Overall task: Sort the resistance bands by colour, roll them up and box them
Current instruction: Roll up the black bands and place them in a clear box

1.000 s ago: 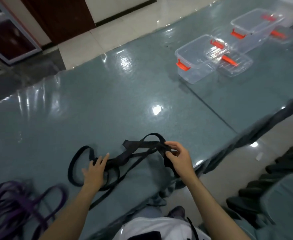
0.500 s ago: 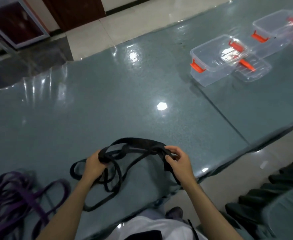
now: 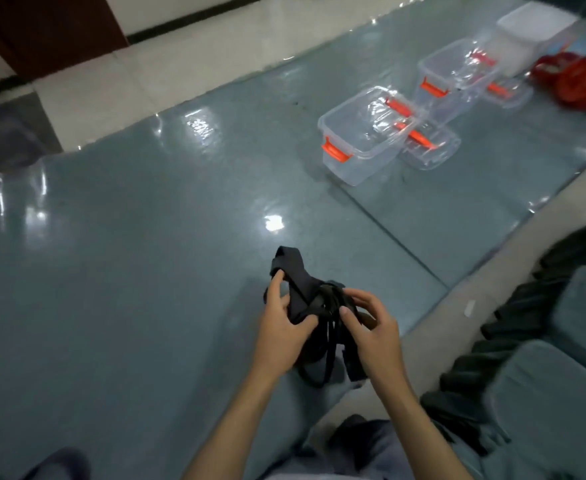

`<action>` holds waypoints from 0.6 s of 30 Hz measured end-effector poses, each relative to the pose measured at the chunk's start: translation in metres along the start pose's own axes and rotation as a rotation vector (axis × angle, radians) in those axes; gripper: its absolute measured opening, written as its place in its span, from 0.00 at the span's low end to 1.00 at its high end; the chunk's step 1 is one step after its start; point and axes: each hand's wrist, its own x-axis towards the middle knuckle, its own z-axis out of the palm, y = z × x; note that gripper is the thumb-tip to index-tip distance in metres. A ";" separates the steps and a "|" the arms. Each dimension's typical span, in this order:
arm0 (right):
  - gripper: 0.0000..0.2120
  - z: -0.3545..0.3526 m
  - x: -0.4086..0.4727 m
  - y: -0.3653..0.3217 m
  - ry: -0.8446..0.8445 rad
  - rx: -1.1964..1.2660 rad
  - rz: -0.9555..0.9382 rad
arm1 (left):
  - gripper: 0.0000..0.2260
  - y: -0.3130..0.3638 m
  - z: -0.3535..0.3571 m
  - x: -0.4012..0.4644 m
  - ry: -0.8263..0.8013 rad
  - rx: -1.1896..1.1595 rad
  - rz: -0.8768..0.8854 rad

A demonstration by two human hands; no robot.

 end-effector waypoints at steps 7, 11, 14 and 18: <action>0.15 -0.090 0.038 -0.029 0.069 -0.038 -0.115 | 0.38 0.051 0.104 0.019 -0.132 -0.136 0.009; 0.19 -0.153 0.068 -0.031 0.097 -0.020 -0.143 | 0.37 0.071 0.170 0.041 -0.173 -0.192 -0.014; 0.19 -0.204 0.090 -0.034 0.098 -0.015 -0.159 | 0.36 0.085 0.220 0.051 -0.189 -0.206 0.004; 0.19 -0.260 0.115 -0.043 0.125 -0.048 -0.197 | 0.36 0.104 0.278 0.060 -0.188 -0.246 0.018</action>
